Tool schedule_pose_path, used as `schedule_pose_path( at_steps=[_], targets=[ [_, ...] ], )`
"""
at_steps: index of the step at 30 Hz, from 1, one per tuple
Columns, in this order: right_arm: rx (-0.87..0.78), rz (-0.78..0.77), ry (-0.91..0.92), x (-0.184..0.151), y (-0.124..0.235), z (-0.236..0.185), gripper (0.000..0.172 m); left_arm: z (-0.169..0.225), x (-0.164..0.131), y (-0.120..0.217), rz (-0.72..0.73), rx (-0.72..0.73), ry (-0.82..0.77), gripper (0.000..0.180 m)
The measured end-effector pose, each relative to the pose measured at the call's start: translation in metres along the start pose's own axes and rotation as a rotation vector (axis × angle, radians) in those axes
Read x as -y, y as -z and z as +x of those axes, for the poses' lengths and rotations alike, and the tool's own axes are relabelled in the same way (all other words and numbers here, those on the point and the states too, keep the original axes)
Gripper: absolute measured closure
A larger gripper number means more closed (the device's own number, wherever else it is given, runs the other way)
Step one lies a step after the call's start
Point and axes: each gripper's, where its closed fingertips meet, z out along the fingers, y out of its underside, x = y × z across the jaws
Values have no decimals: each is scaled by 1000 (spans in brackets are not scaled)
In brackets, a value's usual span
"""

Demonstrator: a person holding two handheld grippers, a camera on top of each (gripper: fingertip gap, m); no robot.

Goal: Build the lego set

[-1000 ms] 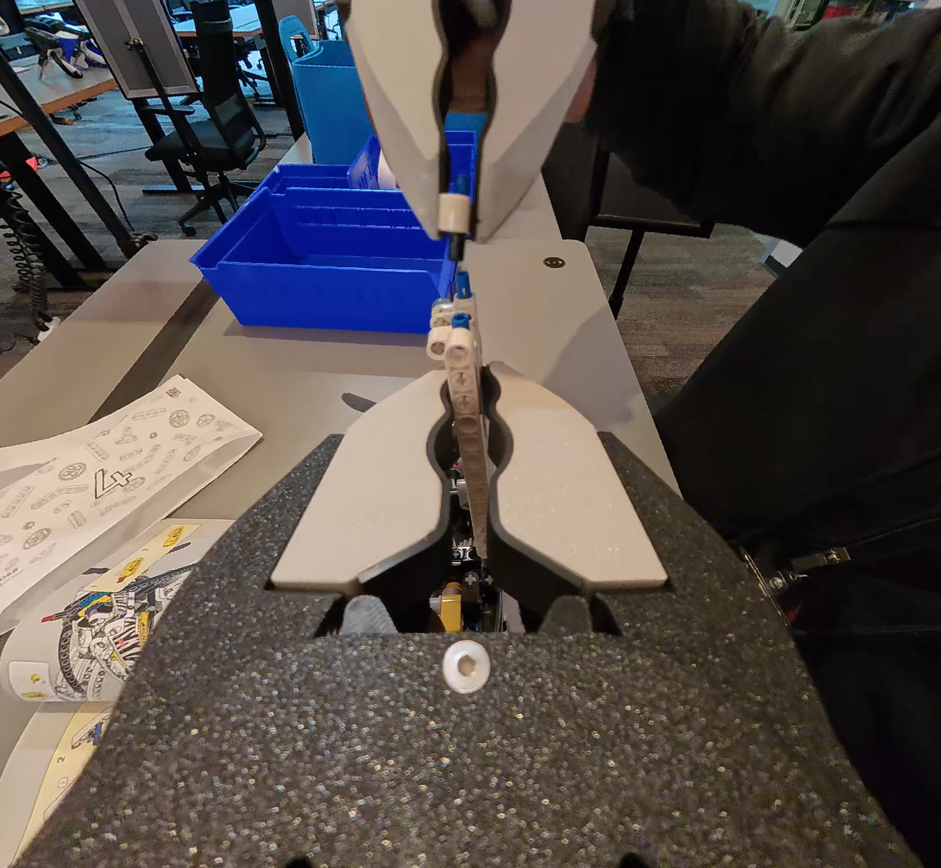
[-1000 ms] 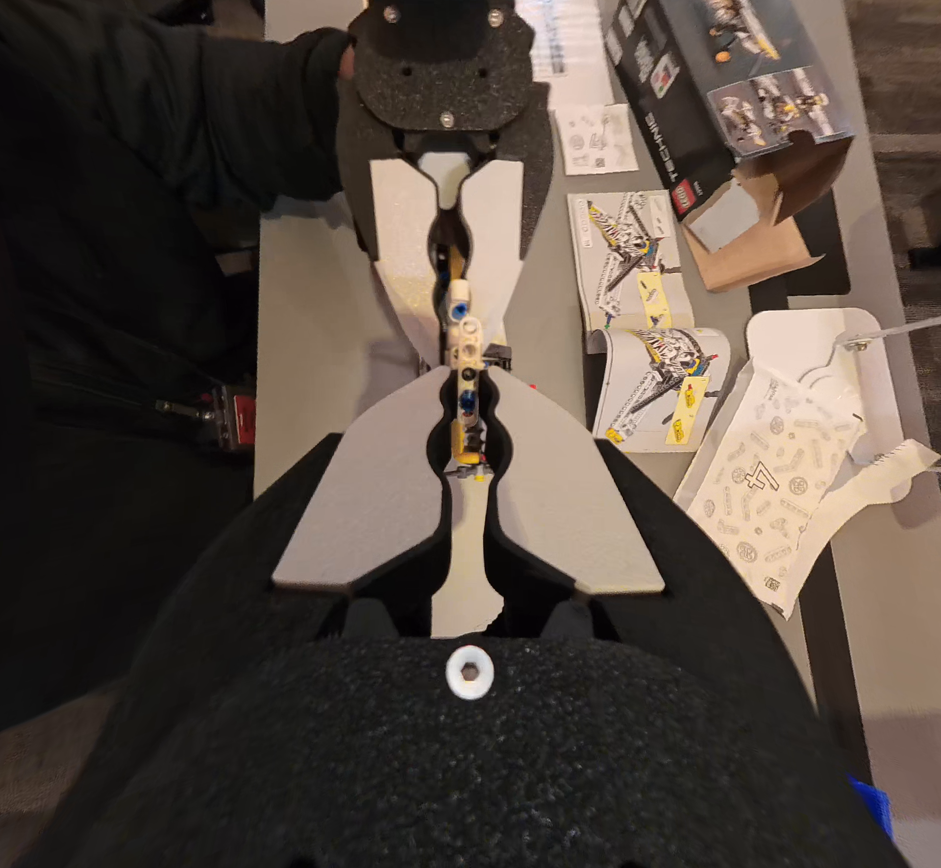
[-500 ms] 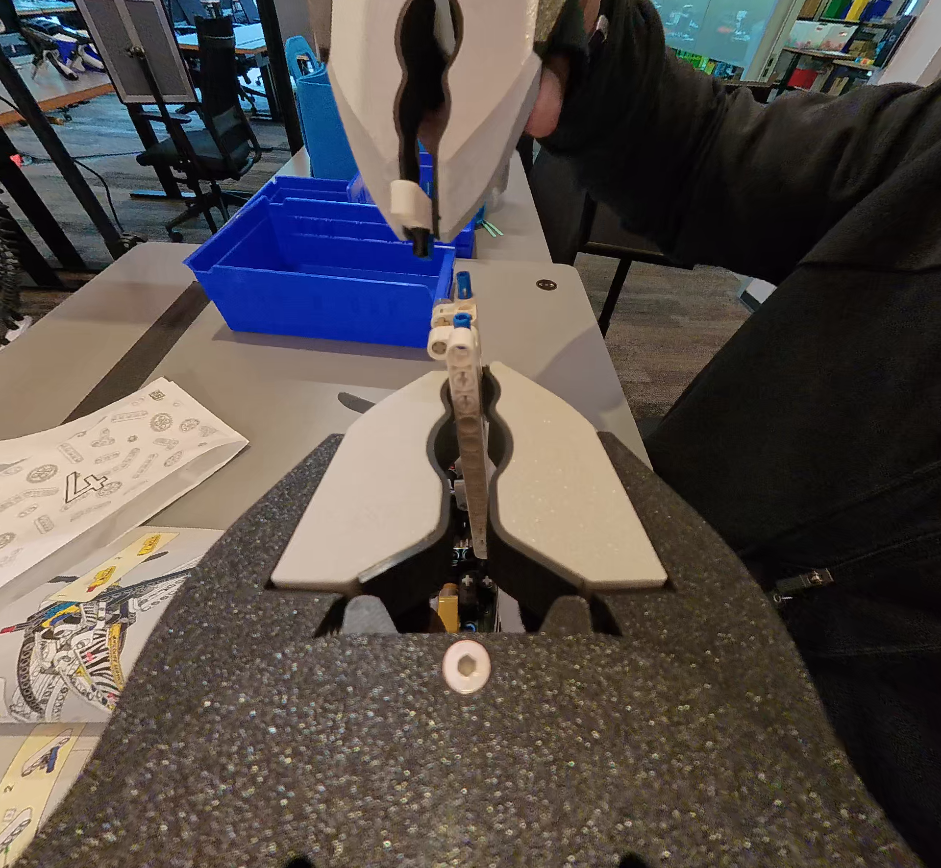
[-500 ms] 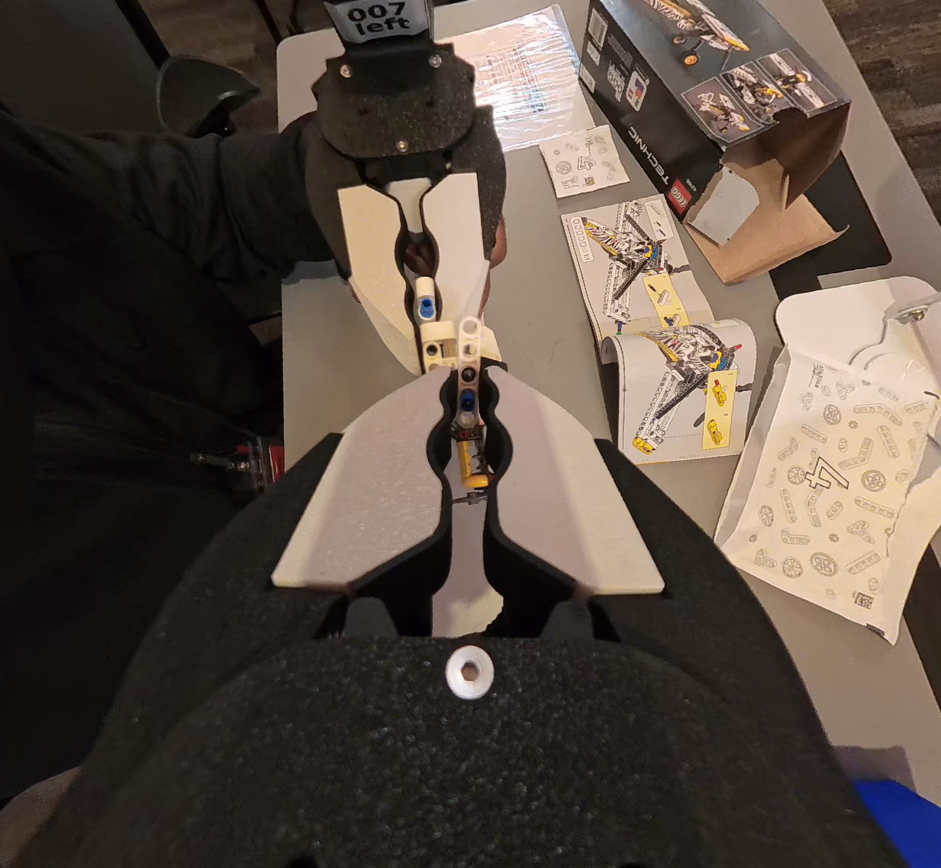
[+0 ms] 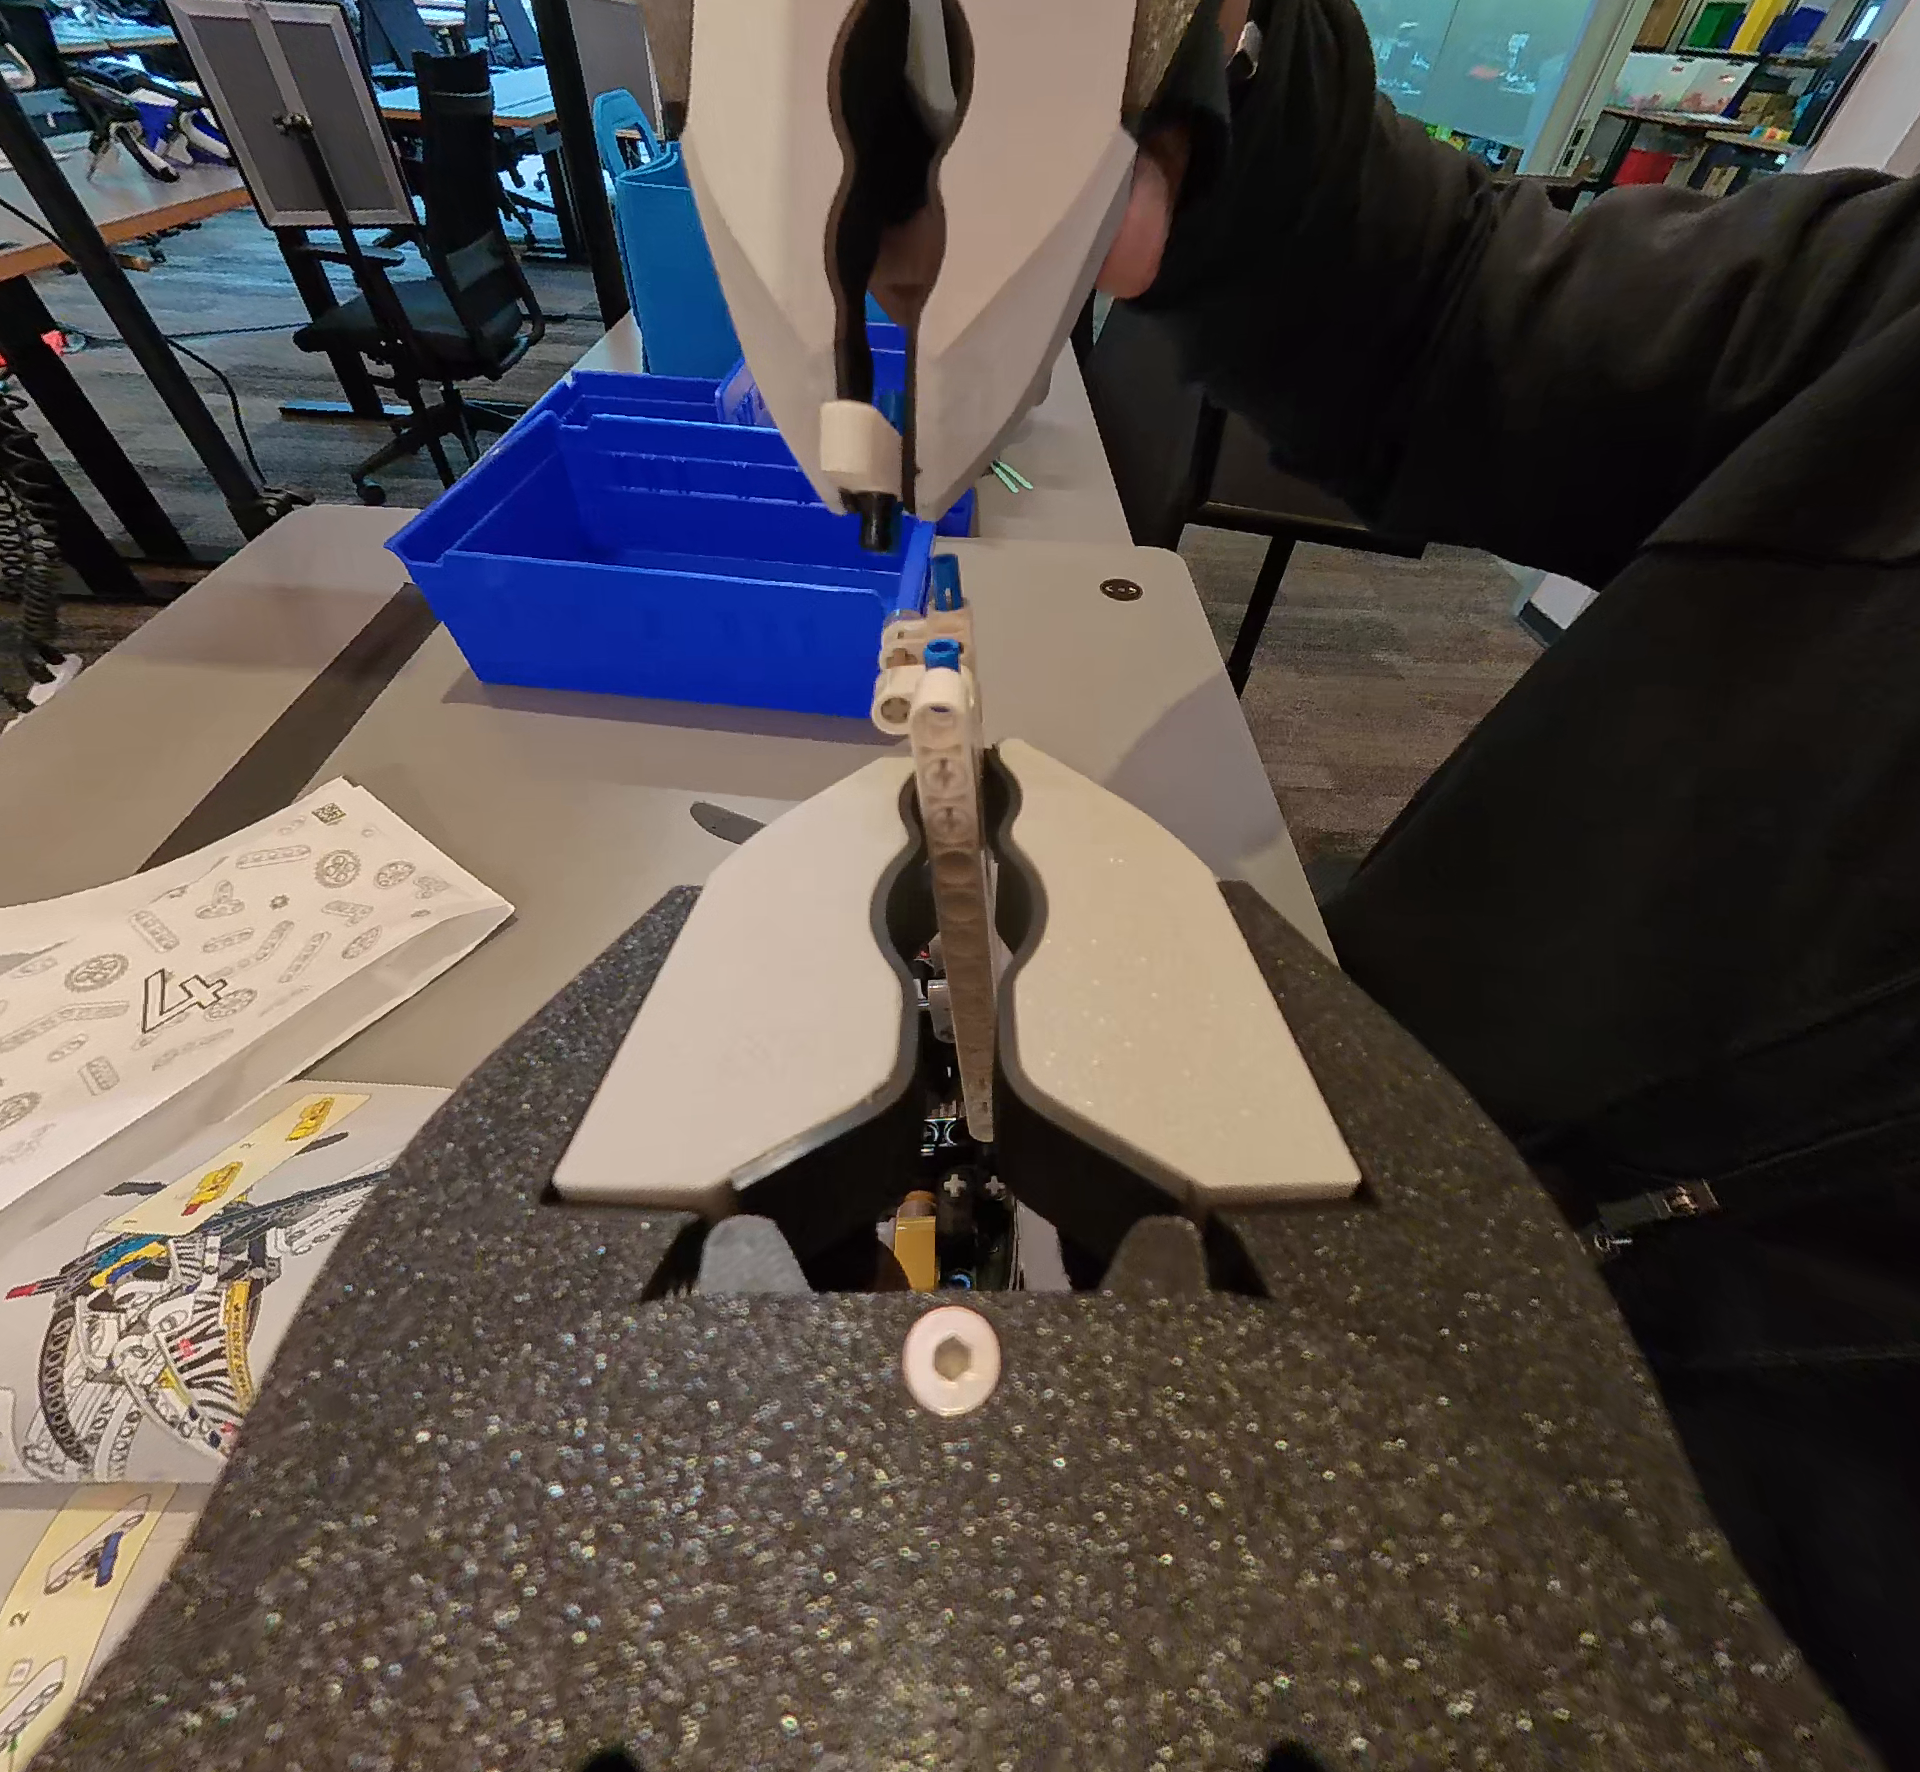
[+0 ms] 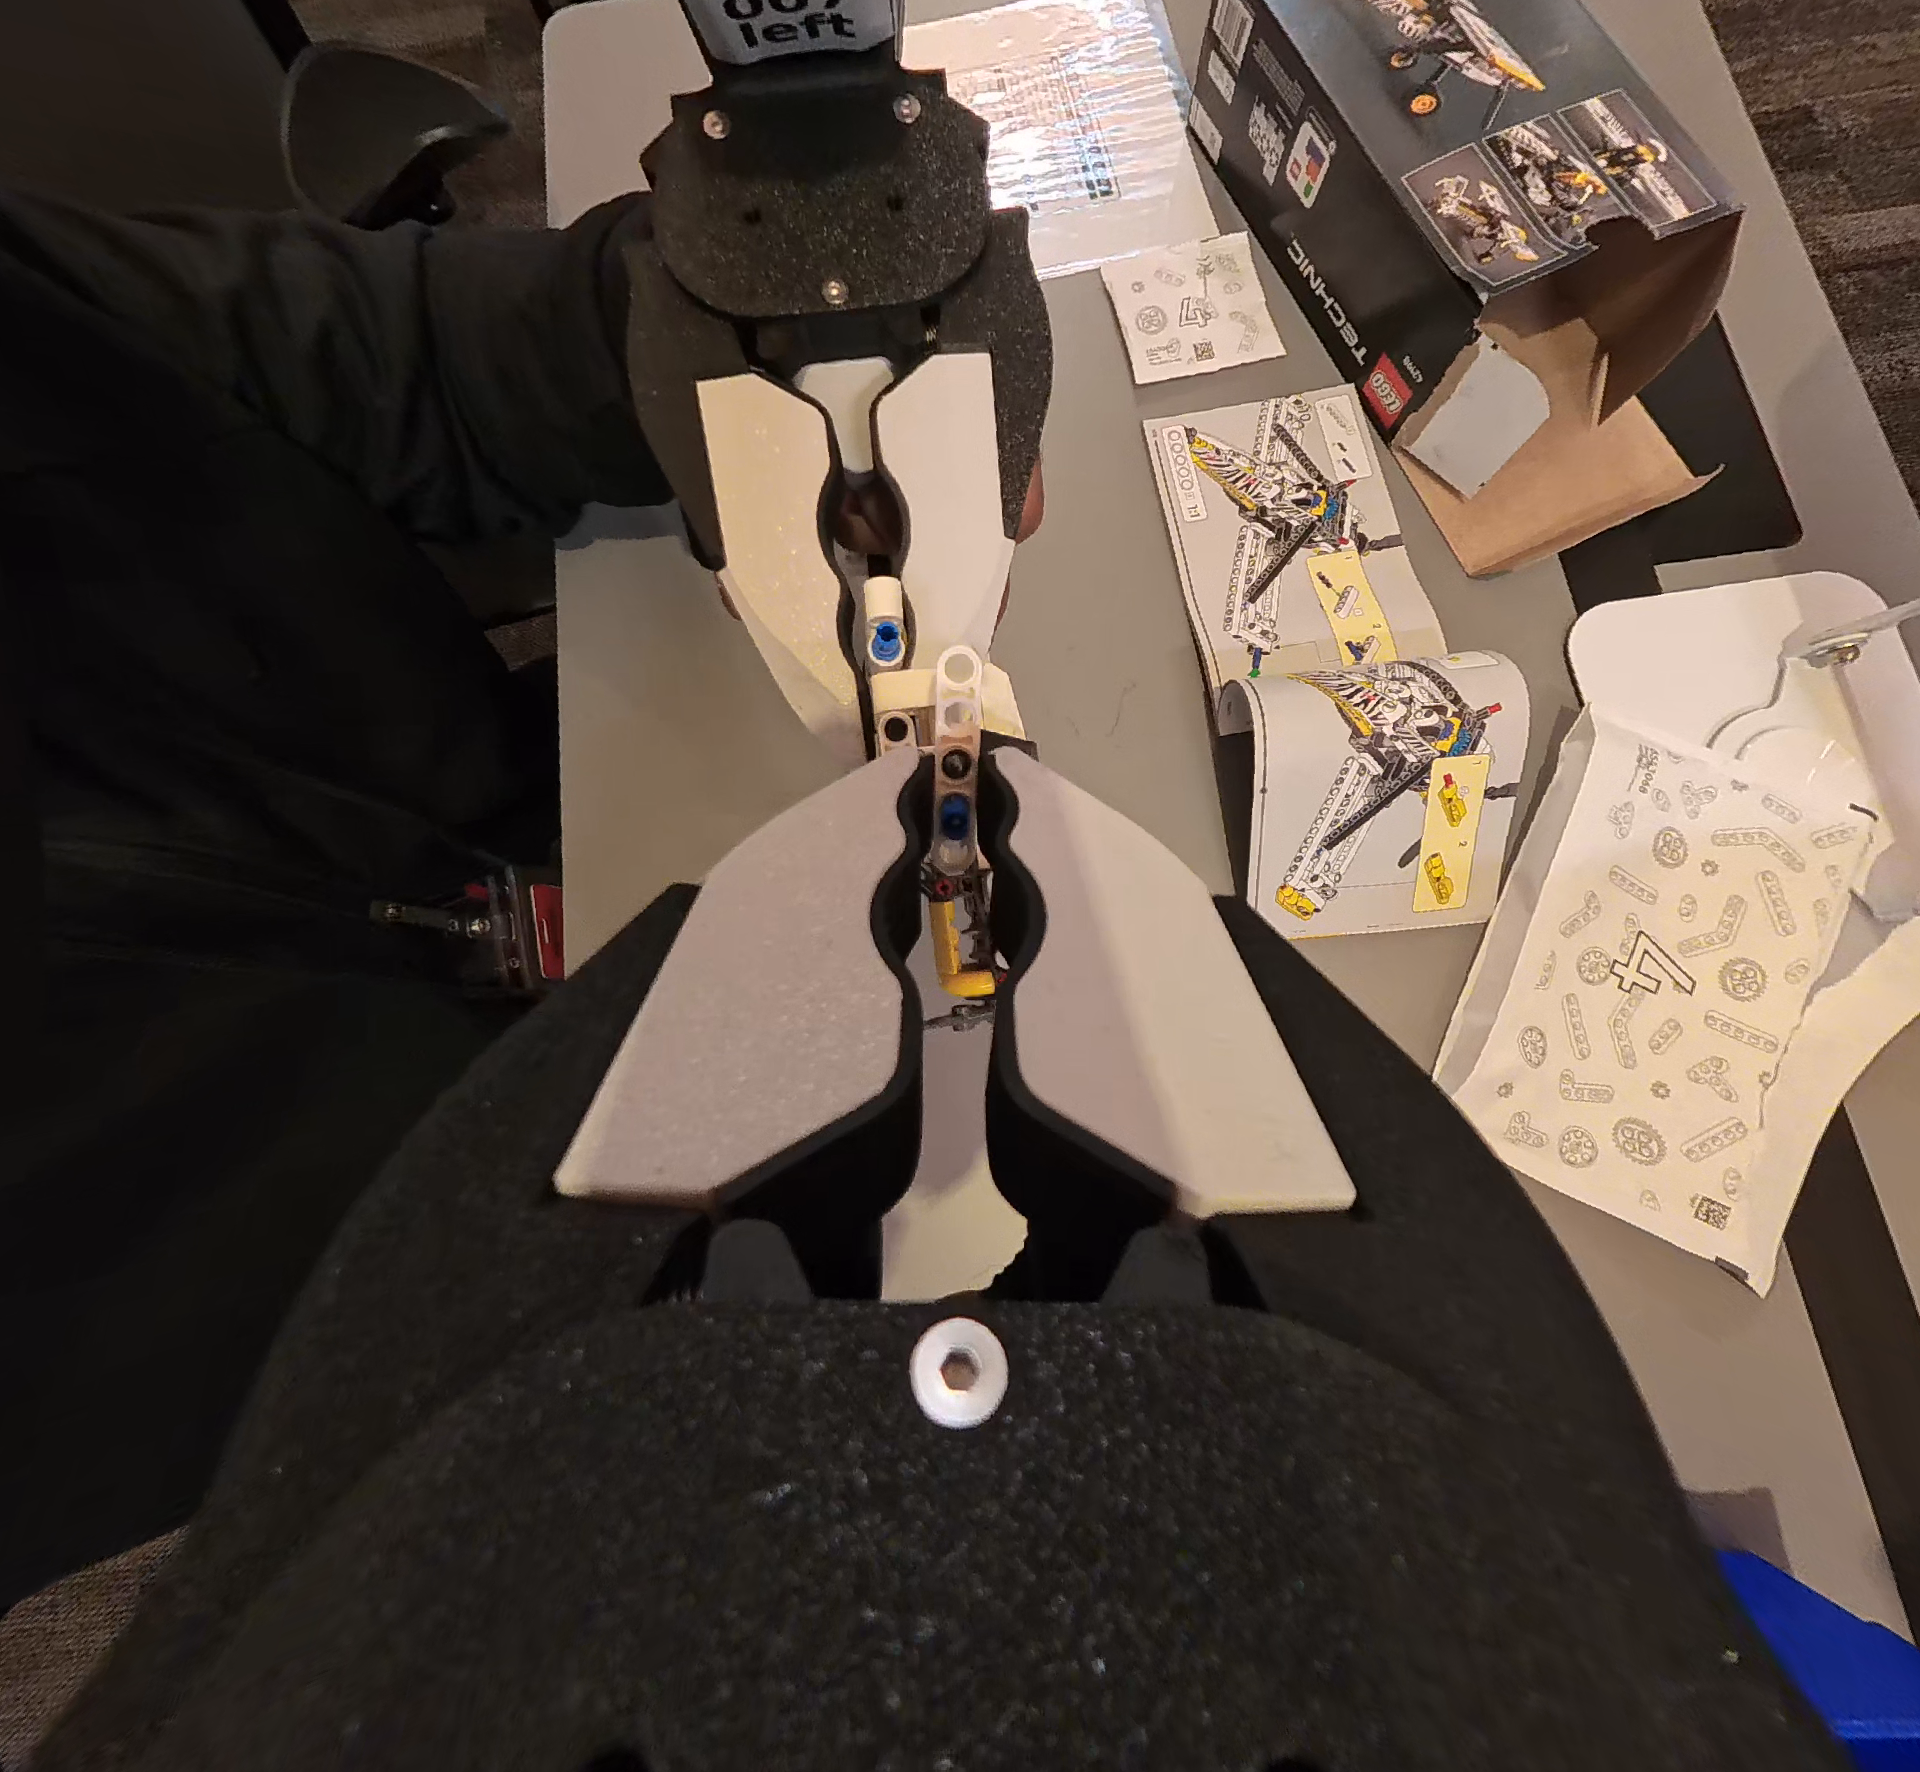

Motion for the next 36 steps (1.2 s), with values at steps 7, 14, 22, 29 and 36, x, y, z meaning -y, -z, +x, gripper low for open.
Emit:
schedule_pose_path(
  at_steps=[7,14,22,29,36],
  targets=[
    [-22,-20,7,-2,4,2,164,-2,3,-6,37,15,15,173],
    [-55,-56,19,-3,10,7,164,5,9,-19,110,-2,22,173],
    [-111,-89,3,-10,16,22,164,29,14,-37,206,-80,31,173],
    [-122,-119,-16,-20,10,31,164,44,13,-46,241,-155,54,173],
    [-116,-143,-10,-22,5,33,164,41,13,-47,253,-152,70,173]
  ],
)
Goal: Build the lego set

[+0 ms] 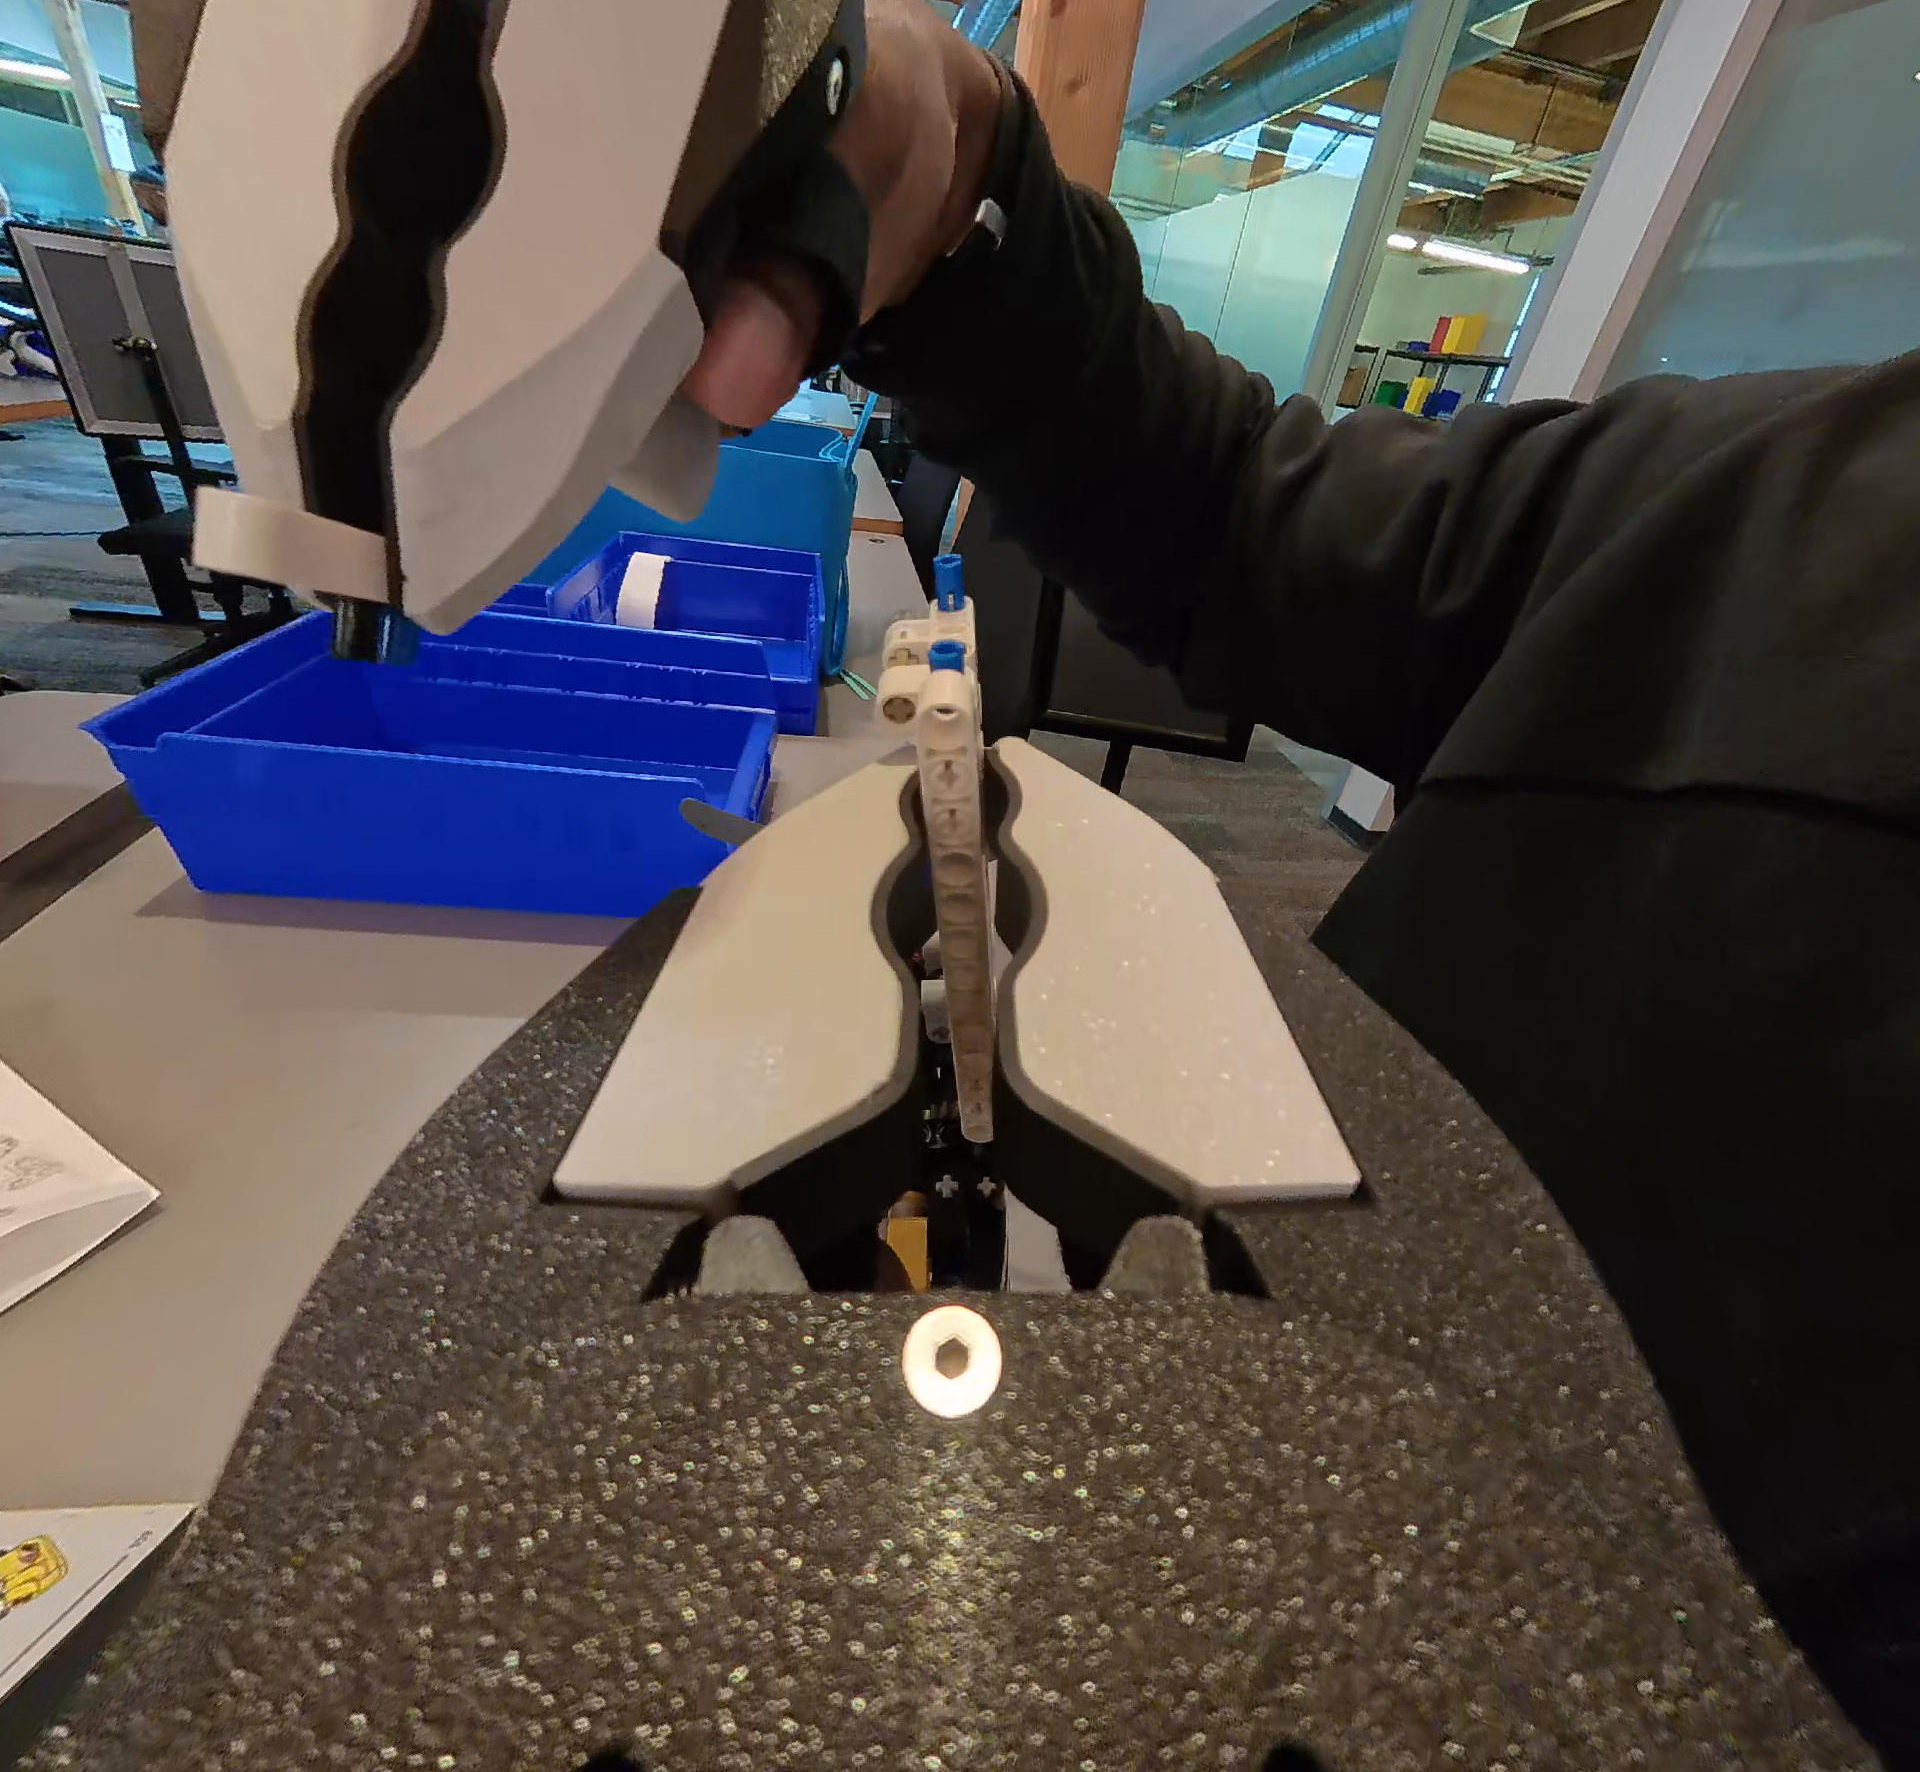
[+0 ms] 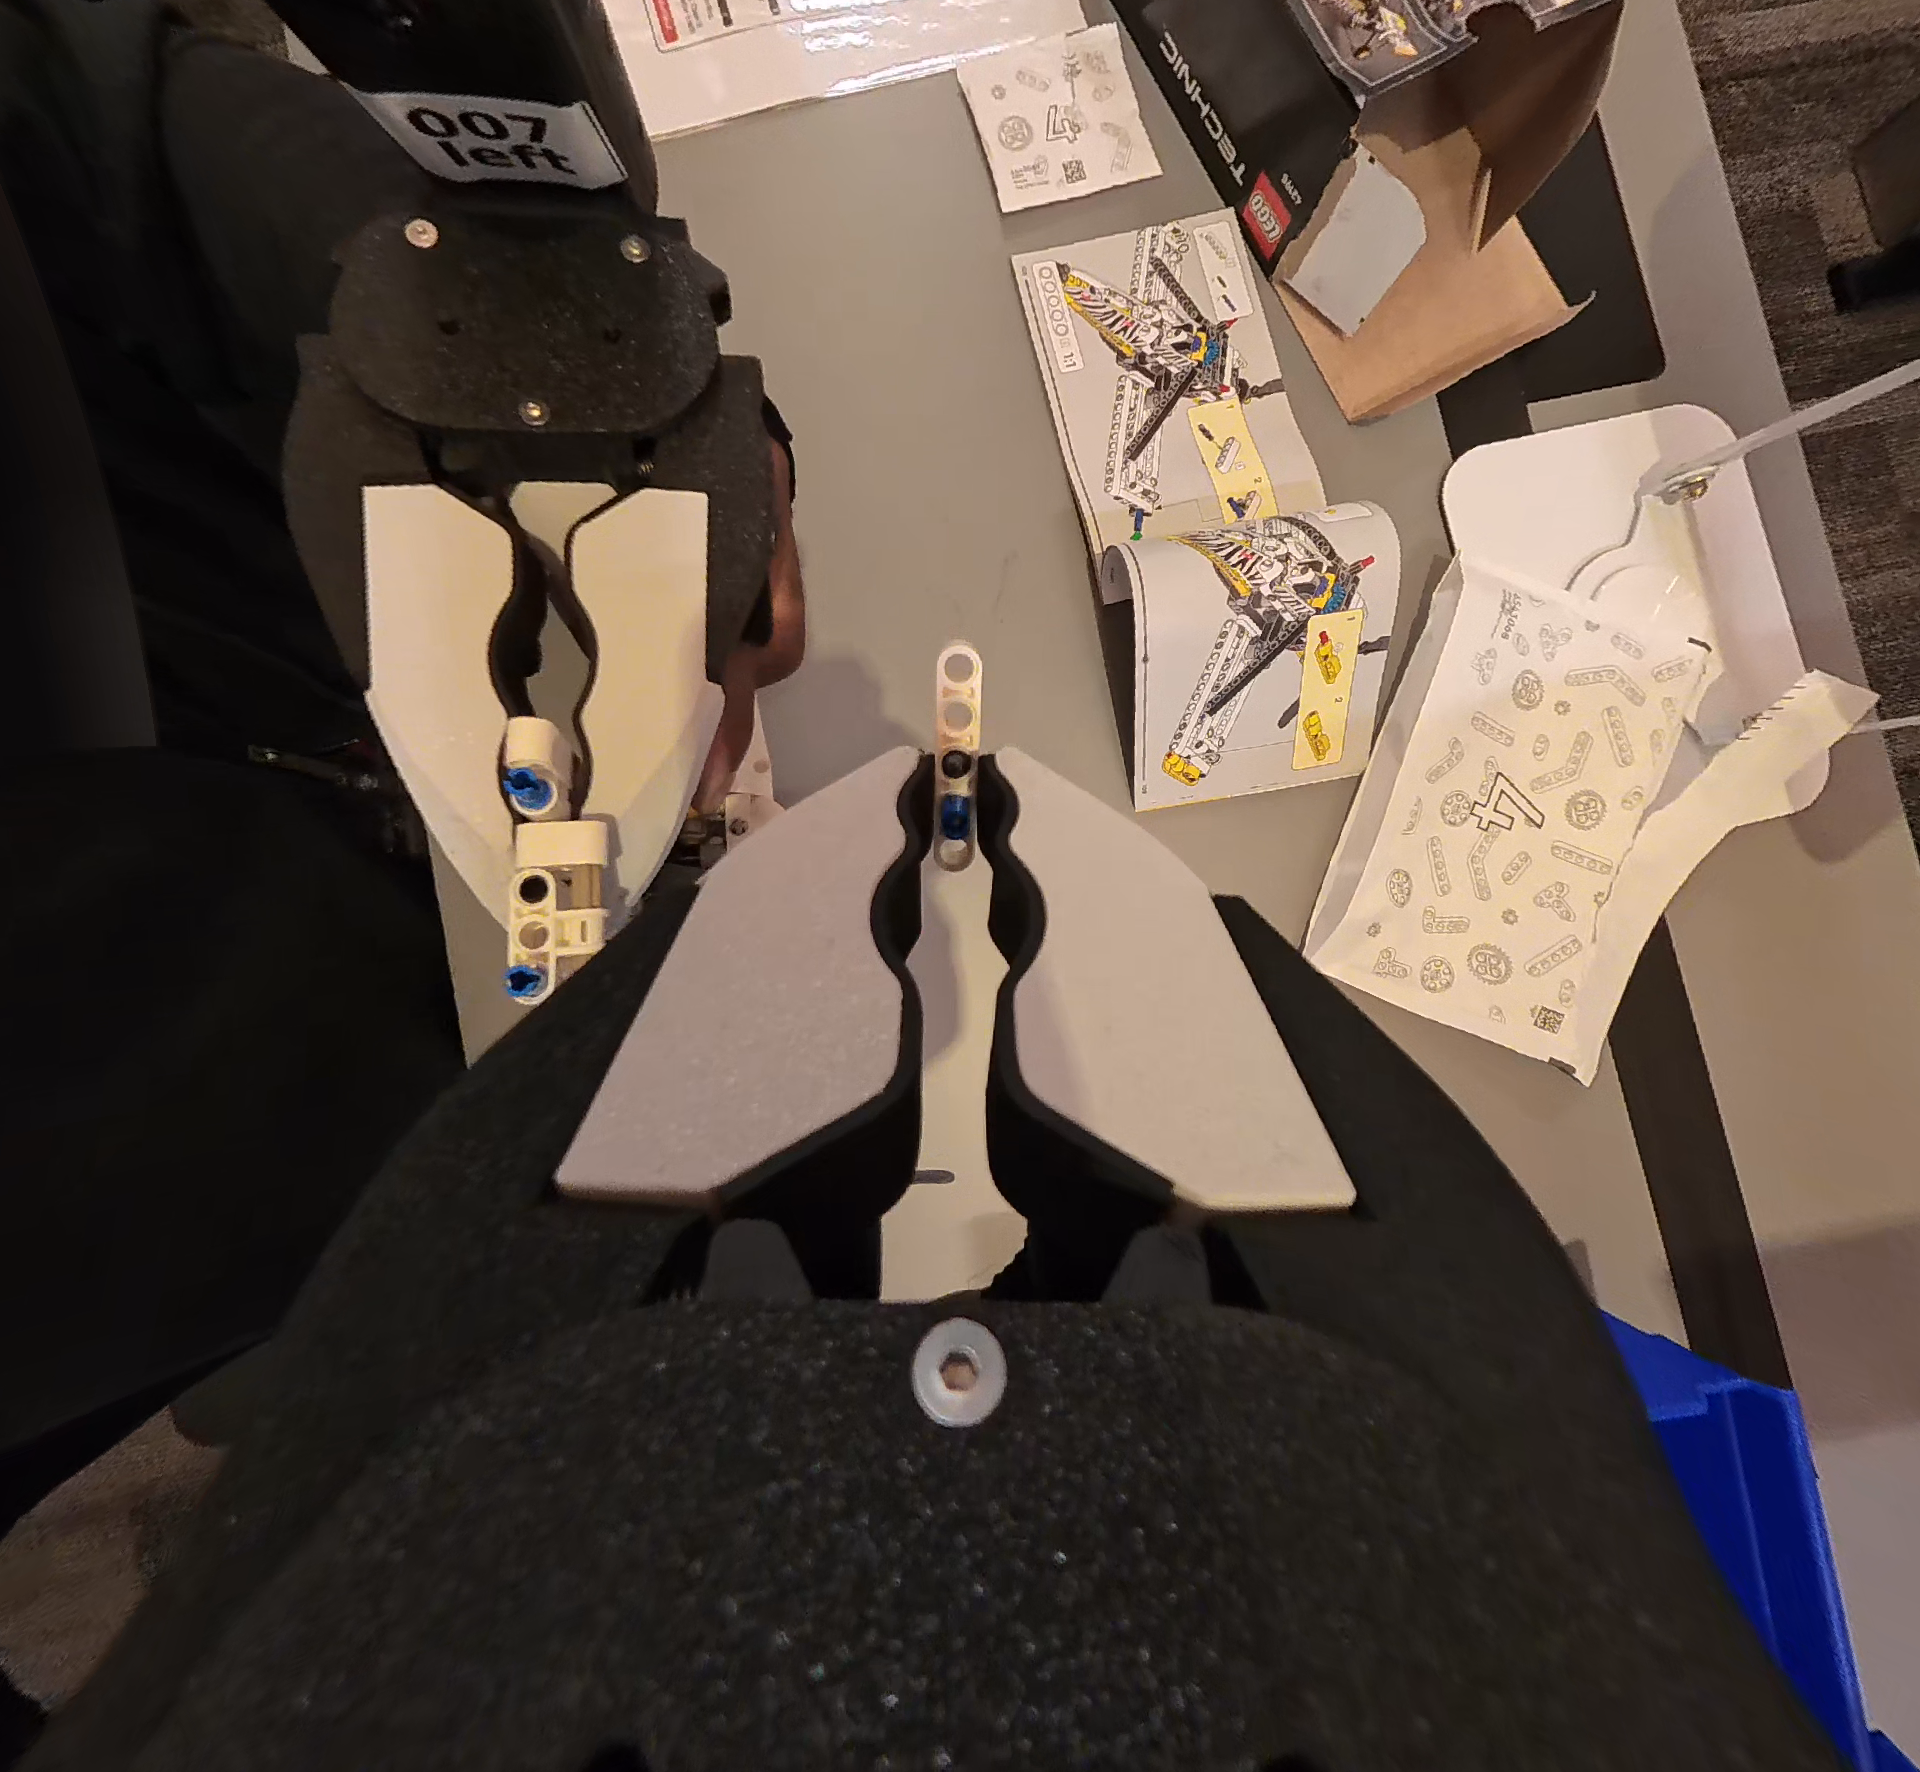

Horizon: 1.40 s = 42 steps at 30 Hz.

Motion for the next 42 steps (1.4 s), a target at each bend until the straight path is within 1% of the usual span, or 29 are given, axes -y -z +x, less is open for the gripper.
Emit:
schedule_pose_path(
  at_steps=[17,27,32,37,39,42],
  targets=[
    [0,-26,5,-2,-4,-1,164,0,-1,-2,8,7,0,173],
    [-15,-8,-9,-9,-5,3,164,-11,-1,7,22,34,21,173],
    [-49,34,-76,-30,-4,15,165,-40,-6,20,74,60,154,173],
    [-94,101,-115,-50,-2,30,164,-64,-22,27,124,37,340,173],
    [-127,122,-105,-57,-7,36,164,-68,-30,26,137,16,392,173],
    [-149,157,-95,-66,-23,41,164,-72,-43,23,145,-12,467,173]
  ],
)
